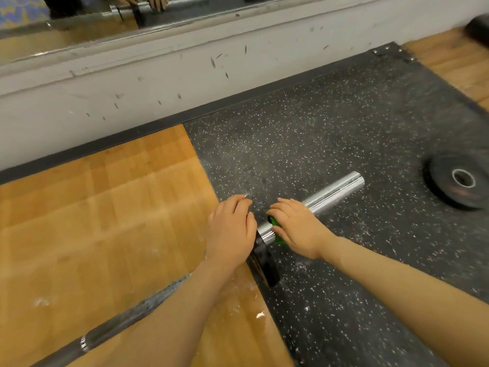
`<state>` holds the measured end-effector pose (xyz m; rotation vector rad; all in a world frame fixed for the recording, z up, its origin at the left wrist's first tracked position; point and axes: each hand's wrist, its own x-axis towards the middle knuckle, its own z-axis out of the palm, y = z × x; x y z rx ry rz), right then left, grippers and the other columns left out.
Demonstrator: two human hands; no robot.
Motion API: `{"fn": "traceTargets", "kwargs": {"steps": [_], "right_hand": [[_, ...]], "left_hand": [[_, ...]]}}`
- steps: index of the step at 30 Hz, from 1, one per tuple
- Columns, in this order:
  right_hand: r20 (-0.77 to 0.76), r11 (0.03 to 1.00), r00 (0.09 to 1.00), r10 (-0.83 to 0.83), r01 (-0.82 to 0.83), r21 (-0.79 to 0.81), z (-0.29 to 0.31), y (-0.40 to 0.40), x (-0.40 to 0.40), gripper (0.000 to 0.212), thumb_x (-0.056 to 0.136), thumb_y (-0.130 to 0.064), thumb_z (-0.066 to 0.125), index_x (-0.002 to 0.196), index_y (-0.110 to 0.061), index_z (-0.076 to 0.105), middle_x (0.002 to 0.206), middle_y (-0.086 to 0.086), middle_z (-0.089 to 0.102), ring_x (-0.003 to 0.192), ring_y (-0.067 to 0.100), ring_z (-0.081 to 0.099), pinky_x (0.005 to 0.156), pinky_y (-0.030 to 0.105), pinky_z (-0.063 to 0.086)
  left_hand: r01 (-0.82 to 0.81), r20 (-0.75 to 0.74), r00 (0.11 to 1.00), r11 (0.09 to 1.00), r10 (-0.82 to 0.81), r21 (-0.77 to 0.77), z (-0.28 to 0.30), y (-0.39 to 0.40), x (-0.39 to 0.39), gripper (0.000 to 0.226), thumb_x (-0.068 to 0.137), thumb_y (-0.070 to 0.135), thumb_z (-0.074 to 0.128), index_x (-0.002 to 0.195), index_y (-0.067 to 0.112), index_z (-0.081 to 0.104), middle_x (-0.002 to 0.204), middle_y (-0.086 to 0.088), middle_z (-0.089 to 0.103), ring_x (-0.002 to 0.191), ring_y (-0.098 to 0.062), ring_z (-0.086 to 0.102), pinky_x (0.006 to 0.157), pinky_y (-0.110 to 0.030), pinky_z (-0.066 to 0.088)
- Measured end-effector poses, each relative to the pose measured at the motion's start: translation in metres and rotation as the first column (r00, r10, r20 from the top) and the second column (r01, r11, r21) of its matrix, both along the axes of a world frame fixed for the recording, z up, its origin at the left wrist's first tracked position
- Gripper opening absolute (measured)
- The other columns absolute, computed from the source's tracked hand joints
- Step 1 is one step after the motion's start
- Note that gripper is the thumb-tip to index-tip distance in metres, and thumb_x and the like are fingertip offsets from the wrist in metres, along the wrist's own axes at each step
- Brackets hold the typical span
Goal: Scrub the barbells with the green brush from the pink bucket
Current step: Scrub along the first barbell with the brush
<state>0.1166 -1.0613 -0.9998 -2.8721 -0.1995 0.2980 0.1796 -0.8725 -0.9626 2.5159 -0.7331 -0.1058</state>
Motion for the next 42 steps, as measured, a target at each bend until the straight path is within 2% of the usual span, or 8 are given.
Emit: {"fn": "traceTargets", "kwargs": {"steps": [9,14,16,23,29,32,37,42], "right_hand": [[0.031,0.999,0.999,-0.007,0.006,0.049,0.000,0.000,-0.007,0.054,0.097,-0.043,0.023,0.131,-0.012,0.052,0.132,0.005,0.054,0.134,0.029,0.039,0.114,0.042,0.024],[0.074,0.994,0.997,-0.034,0.026,0.105,0.001,0.002,-0.021,0.048,0.098,-0.039,0.029,0.128,-0.011,0.055,0.129,0.004,0.056,0.130,0.028,0.043,0.114,0.038,0.022],[0.091,0.991,0.995,-0.038,0.026,0.129,0.001,0.001,-0.029,0.047,0.098,-0.036,0.031,0.129,-0.010,0.055,0.129,0.005,0.057,0.130,0.029,0.043,0.114,0.039,0.023],[0.131,0.990,0.990,-0.057,0.039,0.136,-0.006,0.001,-0.061,0.049,0.098,-0.037,0.028,0.133,-0.011,0.053,0.134,0.004,0.053,0.135,0.025,0.038,0.117,0.040,0.021],[0.198,0.988,0.979,-0.047,0.016,0.156,-0.011,-0.001,-0.076,0.039,0.096,-0.025,0.051,0.133,-0.010,0.053,0.133,0.006,0.054,0.133,0.026,0.041,0.117,0.041,0.022],[0.246,0.985,0.967,-0.071,0.030,0.169,-0.017,0.001,-0.087,0.040,0.093,-0.019,0.059,0.131,-0.008,0.054,0.131,0.007,0.055,0.131,0.028,0.043,0.115,0.044,0.025],[0.280,0.984,0.956,-0.086,0.036,0.176,-0.019,0.002,-0.109,0.042,0.092,-0.016,0.062,0.132,-0.007,0.054,0.133,0.009,0.055,0.132,0.030,0.042,0.114,0.045,0.026],[0.282,0.990,0.958,-0.046,0.008,0.137,-0.023,0.001,-0.124,0.039,0.100,-0.022,0.040,0.132,-0.006,0.054,0.134,0.008,0.055,0.134,0.029,0.041,0.115,0.043,0.025]], "left_hand": [[-0.021,-0.006,1.000,0.998,0.022,0.059,0.014,-0.001,-0.012,0.032,0.097,0.021,0.044,0.125,0.011,0.057,0.128,-0.002,0.053,0.111,-0.021,0.053,0.095,-0.036,0.039],[-0.136,0.016,0.991,0.990,0.135,0.048,0.025,-0.007,-0.037,0.028,0.095,0.015,0.051,0.120,0.008,0.060,0.118,-0.009,0.056,0.081,-0.028,0.060,0.069,-0.036,0.045],[-0.173,0.019,0.985,0.984,0.172,0.037,0.024,-0.010,-0.047,0.028,0.093,0.013,0.053,0.119,0.007,0.060,0.117,-0.009,0.056,0.079,-0.028,0.061,0.068,-0.037,0.048],[-0.218,0.120,0.970,0.975,0.213,0.035,0.022,-0.018,-0.095,0.033,0.084,0.012,0.064,0.117,0.004,0.061,0.118,-0.012,0.059,0.105,-0.026,0.061,0.081,-0.036,0.051],[-0.301,0.141,0.944,0.954,0.298,0.000,0.035,-0.023,-0.111,0.040,0.090,0.027,0.038,0.119,0.009,0.059,0.112,-0.006,0.059,0.099,-0.021,0.058,0.084,-0.033,0.044],[-0.384,0.090,0.920,0.923,0.381,0.018,0.043,-0.027,-0.093,0.038,0.095,0.026,0.035,0.123,0.011,0.056,0.115,-0.002,0.059,0.105,-0.019,0.055,0.095,-0.036,0.037],[-0.354,-0.070,0.917,0.880,0.394,0.316,0.026,-0.031,-0.078,0.044,0.103,0.036,0.023,0.139,0.020,0.044,0.141,0.002,0.049,0.132,-0.016,0.040,0.115,-0.039,0.017],[-0.388,-0.130,0.893,0.883,0.431,0.264,0.013,-0.031,-0.110,0.046,0.103,0.034,0.019,0.141,0.023,0.044,0.145,0.005,0.046,0.135,-0.012,0.036,0.117,-0.038,0.004]]}}
